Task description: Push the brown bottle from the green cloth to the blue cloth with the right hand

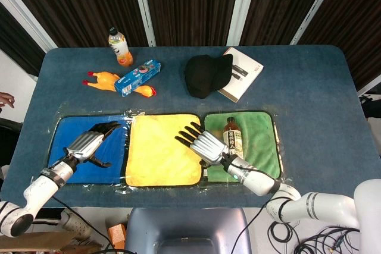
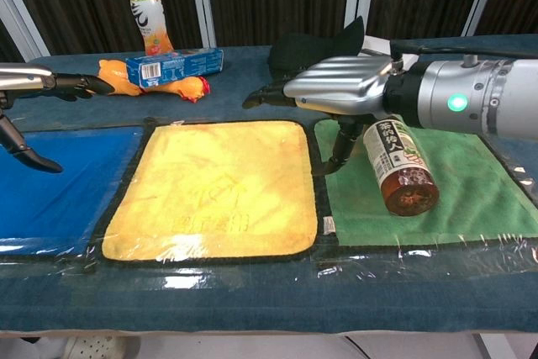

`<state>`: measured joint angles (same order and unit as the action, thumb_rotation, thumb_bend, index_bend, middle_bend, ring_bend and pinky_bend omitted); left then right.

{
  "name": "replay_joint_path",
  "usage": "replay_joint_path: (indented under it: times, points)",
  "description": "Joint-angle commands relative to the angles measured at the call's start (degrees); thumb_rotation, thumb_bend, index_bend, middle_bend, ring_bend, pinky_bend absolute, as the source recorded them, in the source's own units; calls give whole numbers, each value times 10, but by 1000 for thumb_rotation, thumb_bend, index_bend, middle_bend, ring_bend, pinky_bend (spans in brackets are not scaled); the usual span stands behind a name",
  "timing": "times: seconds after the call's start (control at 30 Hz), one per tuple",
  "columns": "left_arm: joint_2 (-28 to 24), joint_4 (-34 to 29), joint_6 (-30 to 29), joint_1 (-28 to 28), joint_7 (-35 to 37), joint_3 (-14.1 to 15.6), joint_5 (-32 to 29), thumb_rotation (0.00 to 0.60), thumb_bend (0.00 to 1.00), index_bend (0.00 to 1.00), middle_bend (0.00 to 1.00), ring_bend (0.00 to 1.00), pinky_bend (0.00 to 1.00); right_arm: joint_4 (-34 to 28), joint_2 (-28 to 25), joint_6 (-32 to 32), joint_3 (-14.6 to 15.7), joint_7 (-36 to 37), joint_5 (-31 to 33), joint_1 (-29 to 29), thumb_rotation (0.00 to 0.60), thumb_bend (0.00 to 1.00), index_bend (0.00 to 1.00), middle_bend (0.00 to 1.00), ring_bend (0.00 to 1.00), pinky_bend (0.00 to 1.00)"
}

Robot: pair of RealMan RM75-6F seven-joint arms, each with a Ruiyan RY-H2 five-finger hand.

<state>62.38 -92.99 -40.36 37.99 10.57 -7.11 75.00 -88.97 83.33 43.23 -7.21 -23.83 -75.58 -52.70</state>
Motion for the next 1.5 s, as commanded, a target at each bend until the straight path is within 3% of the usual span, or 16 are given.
replay_joint_path:
  times: [0.03,0.13,0.3,0.43,0.53,0.7,0.87,1.1,1.27,1.37,1.5]
  points:
    - [-7,-7,-14,-7,0,6,9,600,38,0,0,0,72,-3,-4,11,3,1,-1,5,600,150,28,74,29,124]
    - [-25,-20,-53,-29,-4,17,31,600,37,0,0,0,72,-18,-23,33,11,15,-13,20,600,150,28,74,29,179]
    - [-67,-48,-162,-99,-41,50,71,600,37,0,0,0,72,-57,-106,121,45,90,-93,80,600,149,29,74,29,97]
    - [-83,-58,-257,-170,-52,84,101,600,38,0,0,0,73,-34,-169,173,85,163,-126,134,600,149,34,83,30,113]
    - [-67,-36,-318,-216,-56,103,119,600,37,0,0,0,72,4,-191,177,109,220,-123,163,600,150,48,109,49,201]
    - [7,49,-393,-274,-69,119,141,600,37,0,0,0,73,97,-183,168,139,393,-134,196,600,198,91,156,89,228]
    - [49,96,-402,-285,-51,121,150,600,37,0,0,0,72,173,-153,171,159,561,-180,199,600,339,118,174,106,236]
    - [61,113,-393,-285,-44,120,152,600,37,0,0,0,73,196,-159,155,203,903,-249,158,600,342,109,176,116,289]
    - [61,112,-391,-285,-47,116,150,600,37,0,0,0,73,215,-159,153,236,1105,-293,118,600,342,108,176,116,300]
    - [61,113,-386,-284,-47,115,150,600,37,0,0,0,73,237,-151,159,254,1192,-318,95,600,343,108,176,117,301]
    - [61,113,-378,-282,-46,115,149,600,37,0,0,0,73,258,-138,153,267,1222,-331,76,600,343,108,176,117,300]
